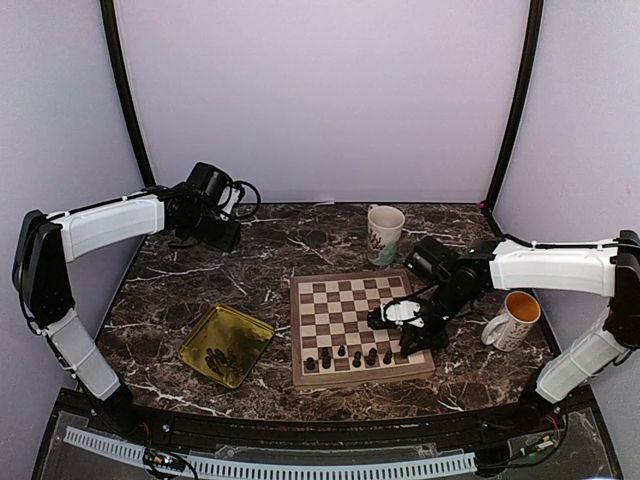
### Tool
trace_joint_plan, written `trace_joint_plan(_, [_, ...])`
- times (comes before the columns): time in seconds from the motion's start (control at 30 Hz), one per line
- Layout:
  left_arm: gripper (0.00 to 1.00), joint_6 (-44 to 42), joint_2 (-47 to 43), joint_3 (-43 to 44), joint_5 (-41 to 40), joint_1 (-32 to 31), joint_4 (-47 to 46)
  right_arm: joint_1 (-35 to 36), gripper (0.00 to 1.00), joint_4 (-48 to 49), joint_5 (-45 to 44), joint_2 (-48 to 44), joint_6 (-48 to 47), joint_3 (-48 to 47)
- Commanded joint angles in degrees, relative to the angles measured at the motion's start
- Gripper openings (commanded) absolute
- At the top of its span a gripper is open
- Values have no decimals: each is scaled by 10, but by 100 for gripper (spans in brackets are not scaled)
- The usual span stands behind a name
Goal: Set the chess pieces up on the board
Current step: Place the knight at b8.
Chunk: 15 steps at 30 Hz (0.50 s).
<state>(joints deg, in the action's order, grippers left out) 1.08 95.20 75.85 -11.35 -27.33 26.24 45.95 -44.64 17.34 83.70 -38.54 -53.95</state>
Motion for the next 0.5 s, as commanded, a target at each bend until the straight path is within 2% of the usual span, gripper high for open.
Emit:
trace_joint_plan(0.0, [47, 4, -2, 18, 6, -1, 13, 9, 11, 15, 8, 8, -3, 1])
trace_joint_plan(0.47, [47, 4, -1, 19, 8, -1, 15, 16, 11, 31, -11, 28, -1, 10])
